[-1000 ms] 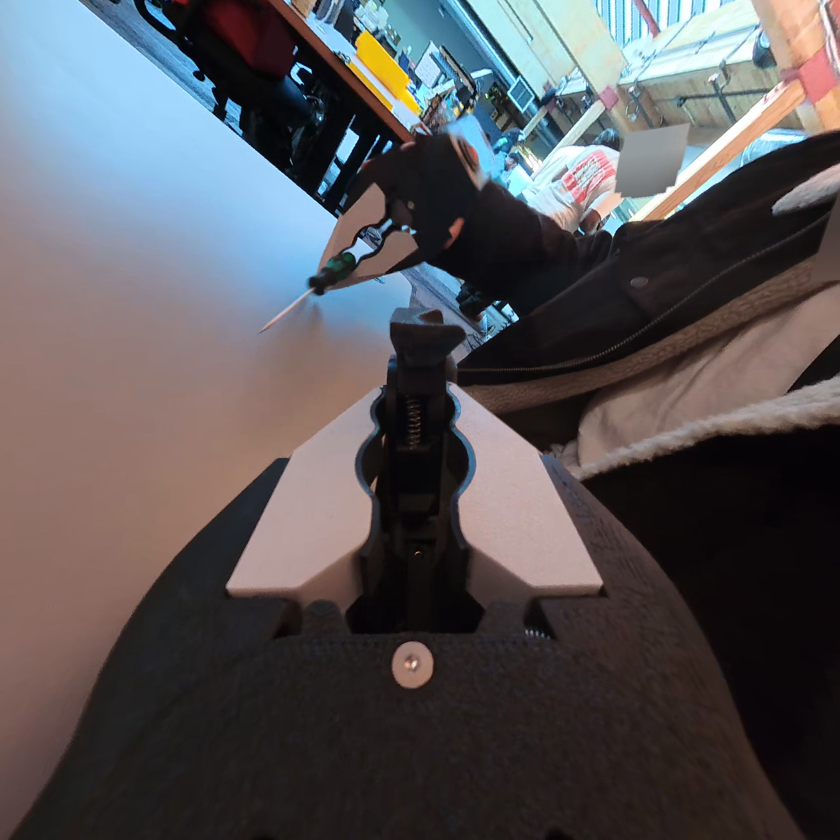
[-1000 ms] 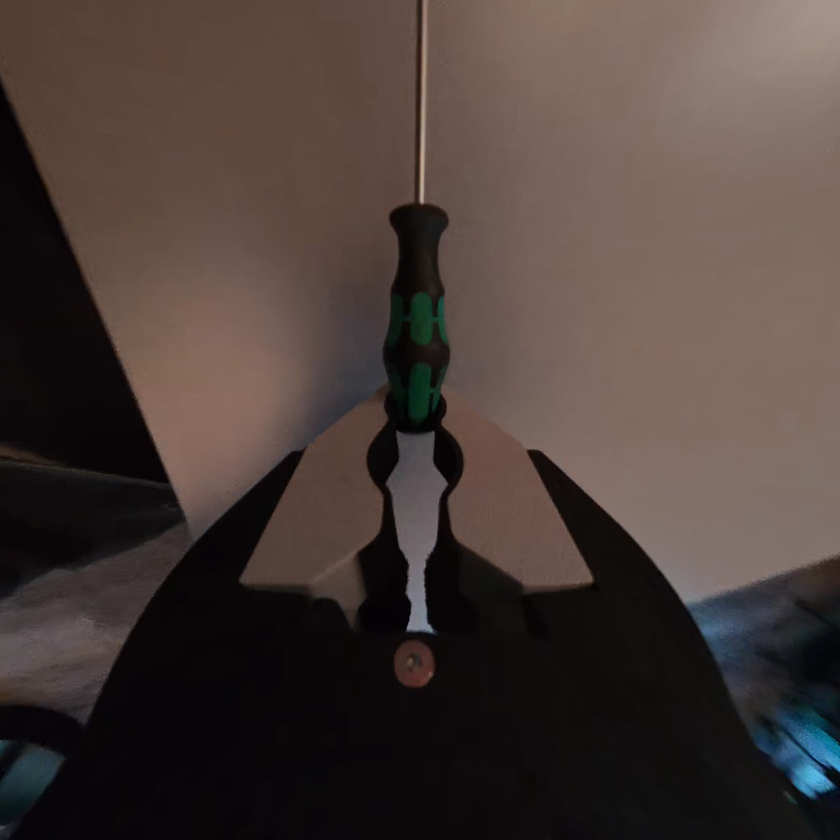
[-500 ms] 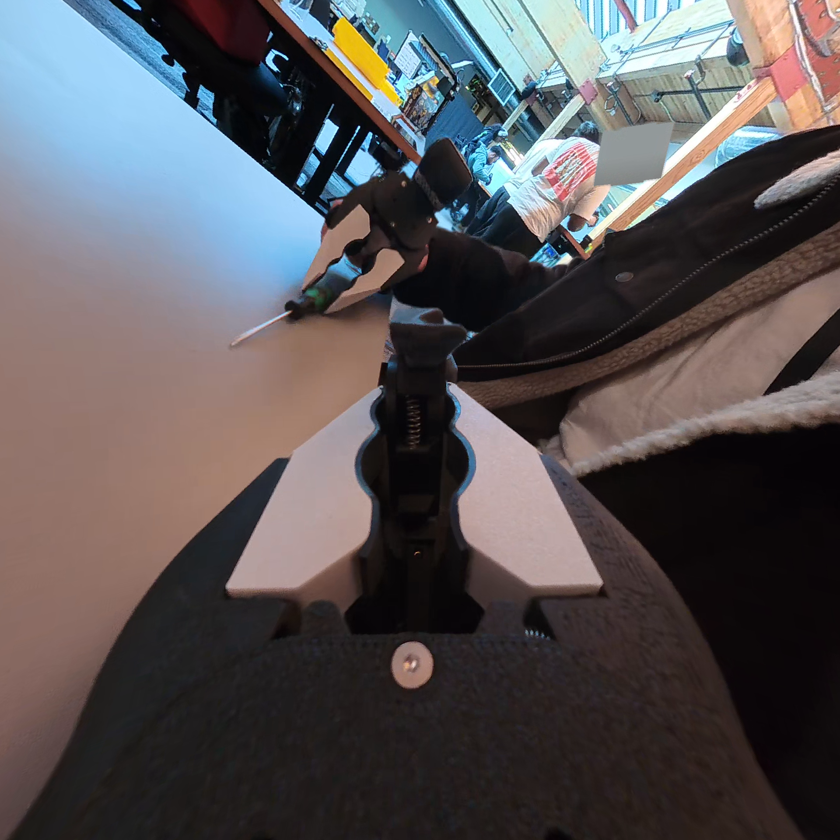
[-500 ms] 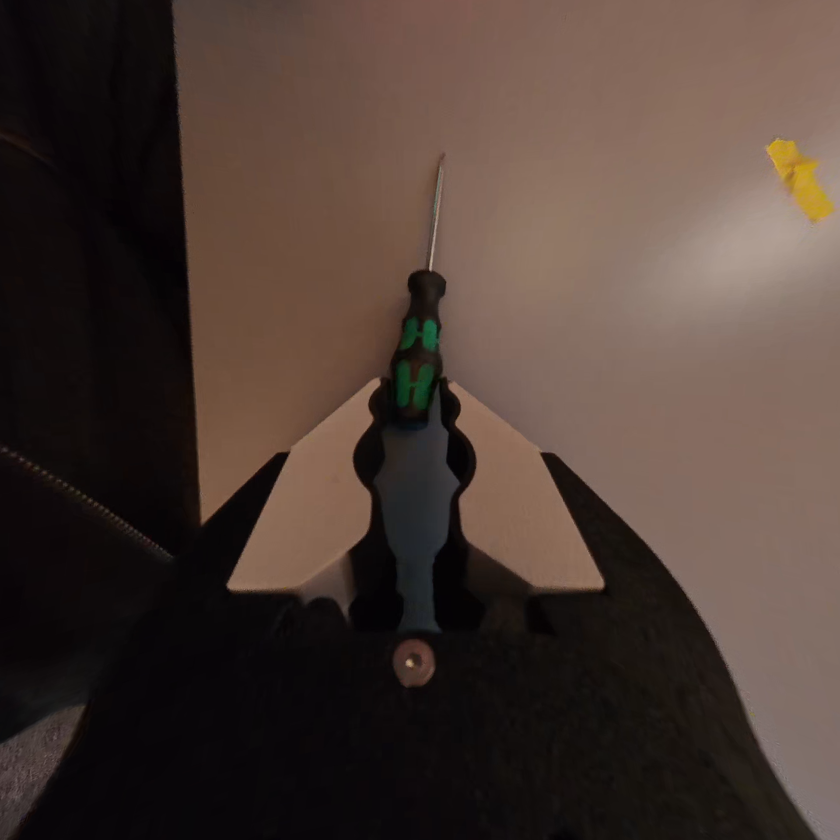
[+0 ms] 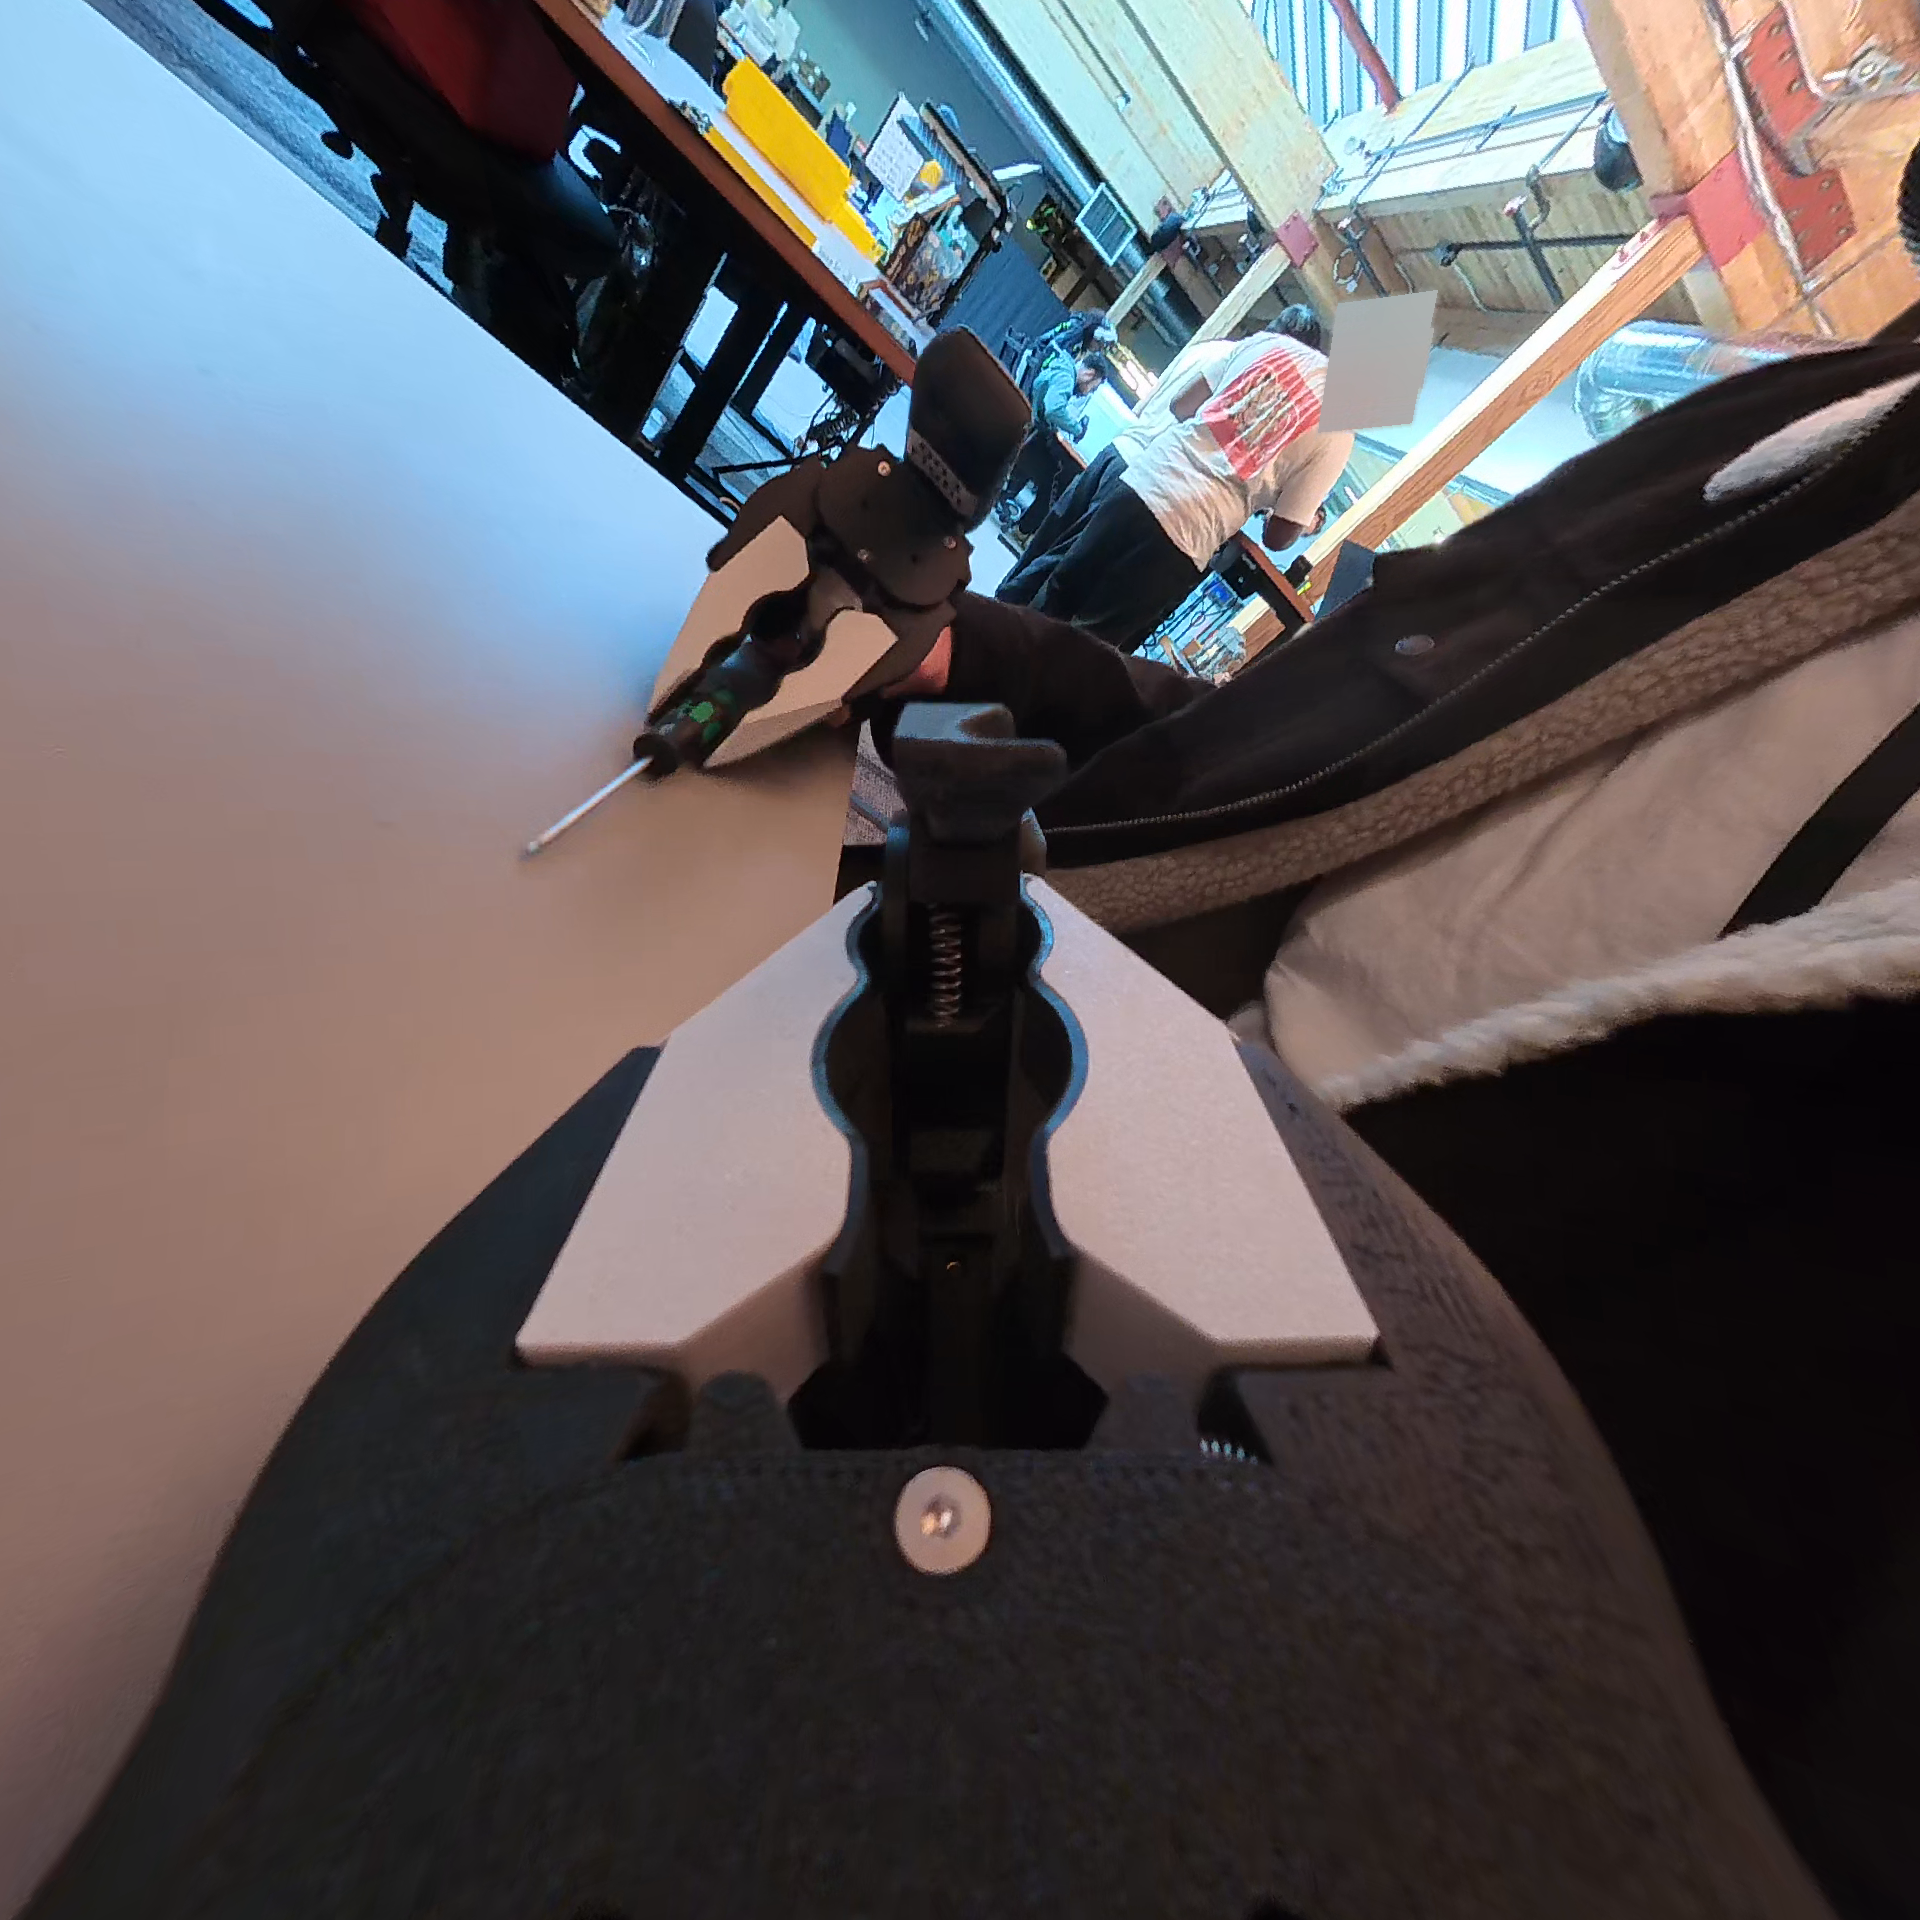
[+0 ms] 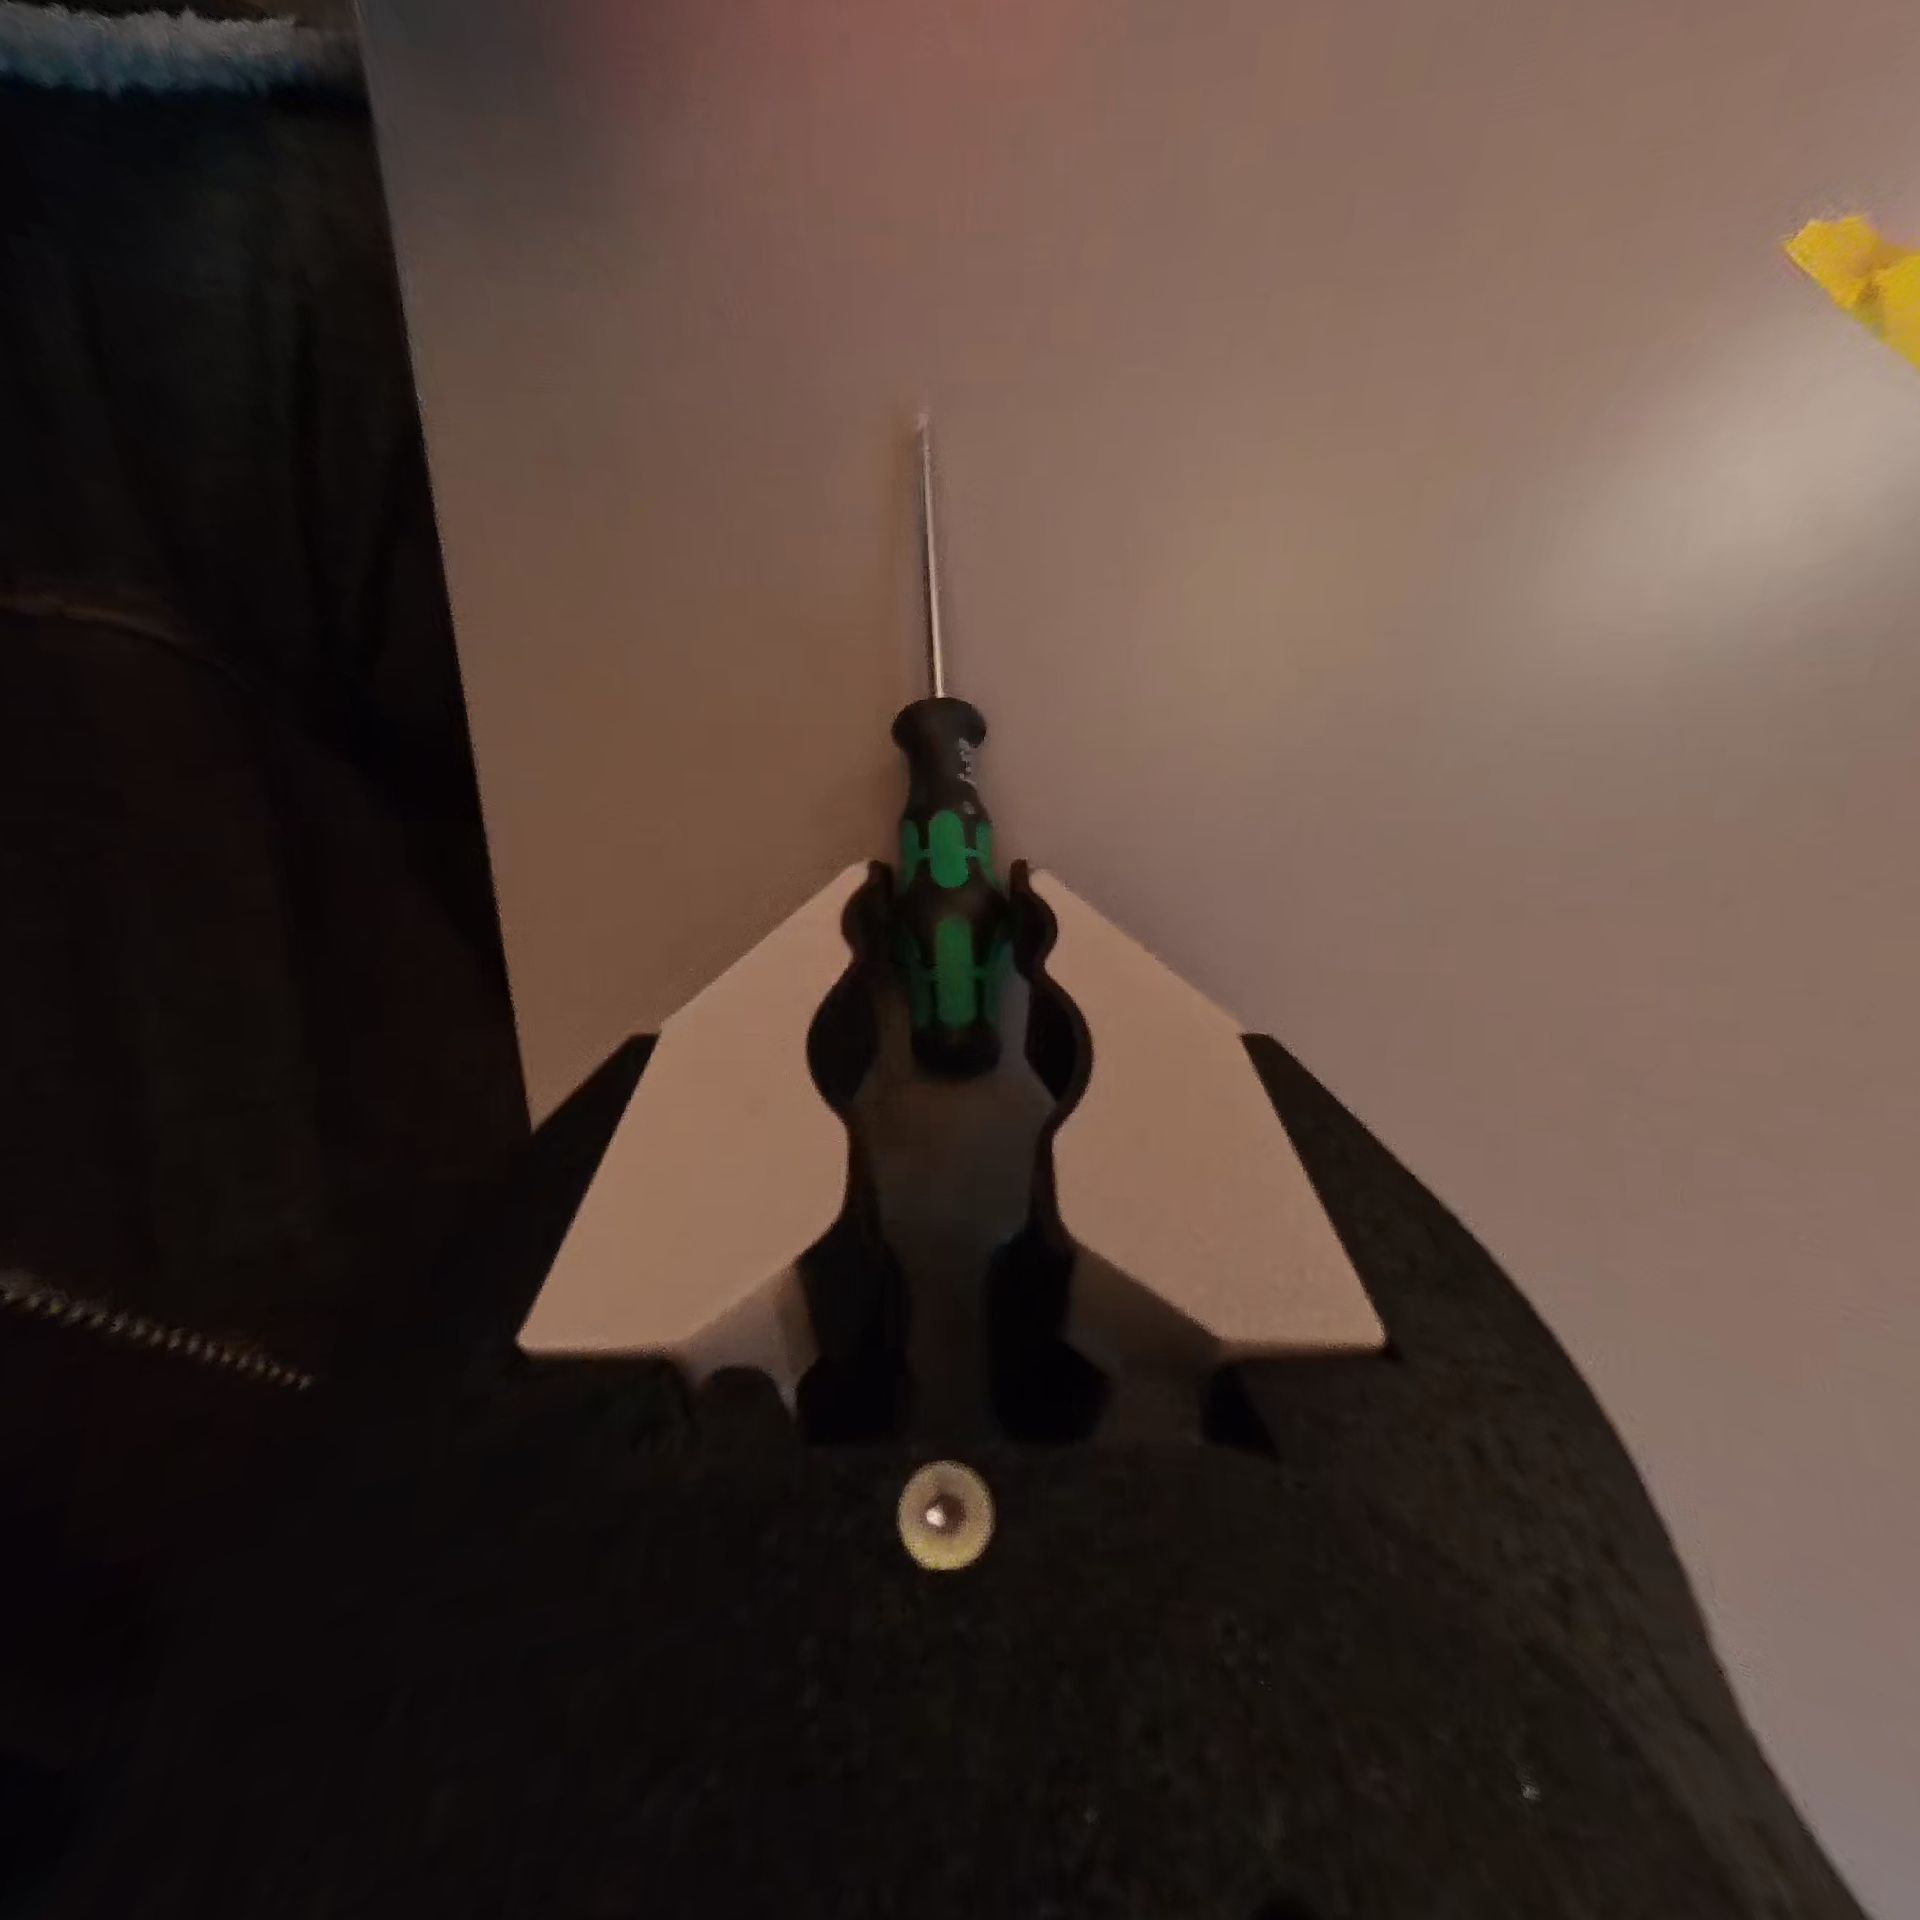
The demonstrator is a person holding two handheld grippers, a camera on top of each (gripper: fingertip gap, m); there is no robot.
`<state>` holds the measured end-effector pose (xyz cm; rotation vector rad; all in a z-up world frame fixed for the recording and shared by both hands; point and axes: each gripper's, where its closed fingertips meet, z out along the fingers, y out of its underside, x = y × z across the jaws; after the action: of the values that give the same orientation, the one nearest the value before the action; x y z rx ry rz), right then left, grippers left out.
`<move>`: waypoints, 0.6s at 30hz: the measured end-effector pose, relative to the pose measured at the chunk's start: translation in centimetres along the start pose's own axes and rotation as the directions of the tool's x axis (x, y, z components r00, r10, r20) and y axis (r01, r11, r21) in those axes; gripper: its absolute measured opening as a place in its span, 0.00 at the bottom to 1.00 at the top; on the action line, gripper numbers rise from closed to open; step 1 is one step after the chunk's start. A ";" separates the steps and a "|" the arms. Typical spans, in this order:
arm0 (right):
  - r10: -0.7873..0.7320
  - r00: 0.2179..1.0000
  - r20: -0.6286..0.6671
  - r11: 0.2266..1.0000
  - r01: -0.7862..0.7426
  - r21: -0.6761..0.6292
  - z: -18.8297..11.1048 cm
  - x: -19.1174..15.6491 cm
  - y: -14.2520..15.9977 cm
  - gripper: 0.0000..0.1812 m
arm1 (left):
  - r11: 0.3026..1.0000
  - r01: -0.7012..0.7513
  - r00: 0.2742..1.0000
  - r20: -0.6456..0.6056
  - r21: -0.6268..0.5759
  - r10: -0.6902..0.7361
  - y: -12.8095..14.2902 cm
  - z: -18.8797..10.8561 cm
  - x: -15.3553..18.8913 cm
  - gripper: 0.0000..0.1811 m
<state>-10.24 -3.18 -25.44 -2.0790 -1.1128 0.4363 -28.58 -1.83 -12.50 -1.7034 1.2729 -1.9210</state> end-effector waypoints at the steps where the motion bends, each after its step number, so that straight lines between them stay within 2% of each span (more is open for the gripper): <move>1: 0.003 1.000 0.004 1.000 -0.003 0.001 0.2 -0.1 -0.2 0.12 | 1.000 -0.002 1.000 0.000 0.000 0.002 0.0 0.1 0.0 0.12; 2: 0.013 1.000 -0.013 1.000 -0.012 0.018 0.3 0.1 -0.7 0.12 | 1.000 -0.004 1.000 0.003 -0.002 0.004 0.0 0.1 0.0 0.12; 3: 0.031 0.999 -0.022 0.996 -0.029 0.090 0.2 0.1 -2.2 0.12 | 1.000 -0.006 1.000 0.009 -0.004 0.006 0.1 0.2 -0.1 0.12; 5: 0.029 0.999 0.019 0.978 -0.032 0.207 -1.2 -1.4 -6.7 0.12 | 1.000 -0.008 1.000 0.014 -0.003 0.008 0.1 0.2 -0.1 0.12; 7: -0.165 0.982 -0.089 0.974 0.177 0.145 -2.9 -2.4 -9.9 0.12 | 1.000 -0.001 1.000 0.013 0.012 0.001 -0.1 0.0 0.1 0.12; 9: -0.394 0.889 -0.232 0.916 0.400 -0.023 -5.0 -2.6 -11.9 0.12 | 1.000 0.013 1.000 0.004 0.026 -0.013 -0.3 -0.4 0.2 0.12; 10: -0.449 0.855 -0.260 0.890 0.452 -0.053 -5.8 -3.1 -12.9 0.12 | 0.999 0.021 1.000 -0.010 0.031 -0.021 -0.4 -0.5 0.3 0.12; 13: -0.477 0.828 -0.296 0.857 0.513 0.055 -7.4 -5.5 -15.3 0.11 | 0.998 0.035 0.998 -0.054 0.052 -0.032 -0.9 -0.7 1.0 0.12; 16: -0.559 0.743 -0.369 0.796 0.605 0.014 -8.2 -5.9 -15.6 0.12 | 0.996 0.056 0.995 -0.087 0.066 -0.050 -1.1 -0.7 1.4 0.12; 18: -0.569 0.729 -0.381 0.785 0.619 0.011 -8.5 -6.1 -15.9 0.12 | 0.994 0.069 0.992 -0.112 0.082 -0.059 -1.4 -0.8 1.8 0.12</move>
<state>-17.89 -6.19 -8.32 -1.4738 -1.3923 -0.1819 -29.34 -1.89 -10.23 -1.6360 1.1678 -2.1005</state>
